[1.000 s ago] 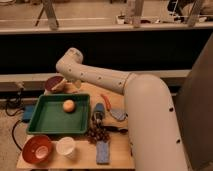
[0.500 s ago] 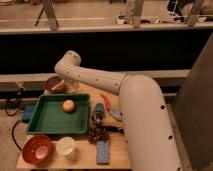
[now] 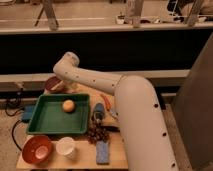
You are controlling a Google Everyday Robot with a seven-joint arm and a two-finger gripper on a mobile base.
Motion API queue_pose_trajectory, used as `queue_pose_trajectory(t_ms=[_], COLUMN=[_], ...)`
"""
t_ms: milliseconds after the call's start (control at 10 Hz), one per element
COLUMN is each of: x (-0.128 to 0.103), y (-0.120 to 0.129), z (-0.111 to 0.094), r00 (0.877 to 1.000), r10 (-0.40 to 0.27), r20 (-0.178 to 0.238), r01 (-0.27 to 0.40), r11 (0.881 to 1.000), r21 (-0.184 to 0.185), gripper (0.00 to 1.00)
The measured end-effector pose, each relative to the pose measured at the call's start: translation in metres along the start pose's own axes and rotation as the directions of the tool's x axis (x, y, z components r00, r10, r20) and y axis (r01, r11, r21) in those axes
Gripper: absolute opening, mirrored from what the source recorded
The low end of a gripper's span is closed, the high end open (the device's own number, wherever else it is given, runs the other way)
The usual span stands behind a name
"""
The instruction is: Place banana in tray
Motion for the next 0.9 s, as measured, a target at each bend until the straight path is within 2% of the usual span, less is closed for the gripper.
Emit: queue_pose_trajectory(t_ms=[300, 700, 900], x=[-0.004, -0.008, -0.016], y=[0.004, 0.011, 0.014], z=[0.007, 0.005, 0.002], r00=[1.000, 0.999, 0.999], r10=[0.001, -0.005, -0.013], r20=[0.011, 0.031, 0.044], r01=[-0.001, 0.004, 0.012], r11=[1.000, 1.000, 1.000], r21=[0.006, 0.018, 0.023], gripper=[0.63, 0.26, 0.19])
